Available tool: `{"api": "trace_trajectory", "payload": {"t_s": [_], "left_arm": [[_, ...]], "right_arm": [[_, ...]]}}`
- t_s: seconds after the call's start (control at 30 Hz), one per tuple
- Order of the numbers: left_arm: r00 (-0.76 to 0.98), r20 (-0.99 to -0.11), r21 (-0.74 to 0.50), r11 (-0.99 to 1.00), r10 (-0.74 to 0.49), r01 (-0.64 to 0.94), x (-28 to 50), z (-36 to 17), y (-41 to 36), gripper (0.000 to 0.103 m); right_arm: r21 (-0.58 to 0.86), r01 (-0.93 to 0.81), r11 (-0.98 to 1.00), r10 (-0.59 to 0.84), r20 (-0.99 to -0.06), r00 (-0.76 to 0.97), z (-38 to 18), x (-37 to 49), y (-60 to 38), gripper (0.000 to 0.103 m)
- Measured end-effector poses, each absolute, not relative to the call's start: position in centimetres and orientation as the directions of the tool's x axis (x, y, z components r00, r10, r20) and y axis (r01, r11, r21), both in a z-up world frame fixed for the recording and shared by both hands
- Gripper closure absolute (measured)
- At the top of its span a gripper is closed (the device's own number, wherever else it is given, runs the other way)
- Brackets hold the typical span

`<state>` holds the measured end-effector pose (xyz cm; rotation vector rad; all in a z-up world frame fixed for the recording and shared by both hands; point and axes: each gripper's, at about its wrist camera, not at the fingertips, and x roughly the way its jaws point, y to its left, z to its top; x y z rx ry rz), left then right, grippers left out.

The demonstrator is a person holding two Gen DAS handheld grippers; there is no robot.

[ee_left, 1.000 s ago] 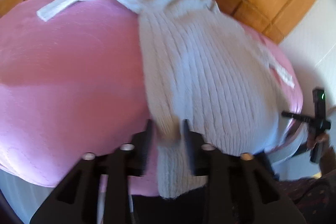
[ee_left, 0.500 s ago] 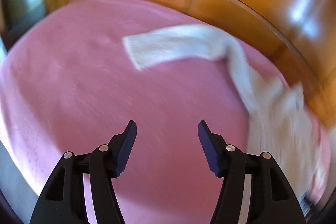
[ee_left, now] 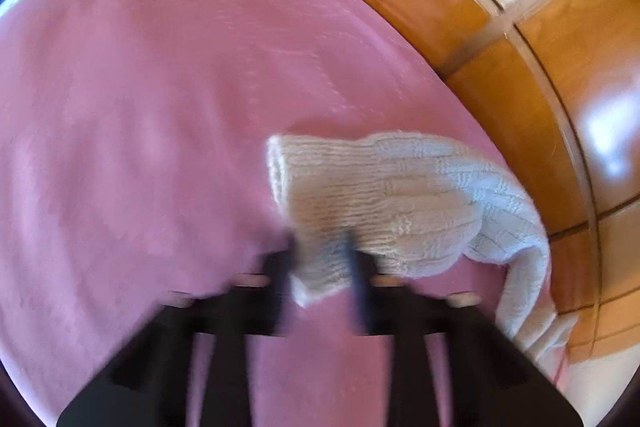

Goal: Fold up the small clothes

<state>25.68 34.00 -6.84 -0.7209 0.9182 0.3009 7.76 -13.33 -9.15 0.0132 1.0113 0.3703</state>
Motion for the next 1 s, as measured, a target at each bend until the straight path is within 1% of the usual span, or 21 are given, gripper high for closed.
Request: {"api": "trace_trajectory", "payload": {"t_s": [0.1,0.2,0.27,0.37,0.43,0.53,0.63,0.7,0.73,0.77,0.8,0.83,0.87,0.93,1.0], "left_arm": [[0.617,-0.787,-0.39,0.778,-0.003,-0.493,25.9,-5.0,33.8,0.099],[0.655,-0.753,-0.342,0.809,0.069,-0.479,24.3,-1.5,35.5,0.099],[0.654,-0.743,-0.279,0.822,0.143,-0.497,22.7,0.5,37.3,0.099],[0.615,-0.742,-0.179,0.806,0.266,-0.565,20.2,1.9,40.4,0.099],[0.573,-0.758,-0.141,0.78,0.311,-0.61,18.9,1.8,42.2,0.099],[0.459,-0.799,-0.014,0.75,0.389,-0.661,17.3,-0.4,43.6,0.099],[0.361,-0.859,0.026,0.736,0.362,-0.677,17.3,-3.8,43.9,0.099],[0.327,-0.872,0.046,0.726,0.365,-0.687,16.8,-4.7,43.9,0.099],[0.326,-0.867,0.054,0.721,0.377,-0.691,16.9,-4.8,43.6,0.094],[0.337,-0.858,0.05,0.718,0.387,-0.695,16.7,-4.4,43.0,0.082],[0.351,-0.849,0.044,0.715,0.395,-0.697,16.3,-3.8,42.5,0.074],[0.378,-0.831,0.037,0.718,0.408,-0.695,16.1,-3.1,41.7,0.057],[0.422,-0.793,0.038,0.728,0.439,-0.685,15.9,-1.6,40.3,0.049],[0.505,-0.734,0.032,0.766,0.455,-0.642,15.6,0.7,37.6,0.049],[0.585,-0.702,-0.006,0.818,0.406,-0.575,16.6,2.2,34.9,0.049]], "right_arm": [[0.173,-0.296,0.939,0.302,-0.829,0.472,-9.1,7.8,-13.4,0.006],[0.172,-0.3,0.938,0.302,-0.83,0.469,-9.1,7.9,-13.5,0.005],[0.168,-0.3,0.939,0.299,-0.83,0.471,-9.1,8.0,-13.4,0.005],[0.165,-0.298,0.94,0.297,-0.827,0.477,-9.2,8.0,-13.5,0.005],[0.163,-0.294,0.942,0.293,-0.826,0.481,-9.2,8.0,-13.5,0.004],[0.158,-0.289,0.944,0.287,-0.826,0.486,-9.4,8.1,-13.4,0.004],[0.156,-0.288,0.945,0.285,-0.825,0.487,-9.4,8.0,-13.5,0.004],[0.156,-0.286,0.946,0.283,-0.826,0.487,-9.3,8.1,-13.6,0.004],[0.157,-0.285,0.946,0.284,-0.826,0.486,-9.4,8.1,-13.6,0.004],[0.163,-0.282,0.946,0.287,-0.827,0.484,-9.3,8.2,-13.8,0.004],[0.169,-0.28,0.945,0.291,-0.826,0.482,-9.2,8.2,-13.9,0.004],[0.178,-0.279,0.944,0.297,-0.826,0.479,-9.1,8.2,-14.0,0.004],[0.199,-0.276,0.94,0.313,-0.824,0.473,-8.8,8.4,-14.4,0.005],[0.243,-0.261,0.934,0.343,-0.812,0.472,-8.1,8.6,-15.4,0.009],[0.259,-0.227,0.939,0.34,-0.8,0.494,-7.2,9.0,-16.9,0.01]]}}
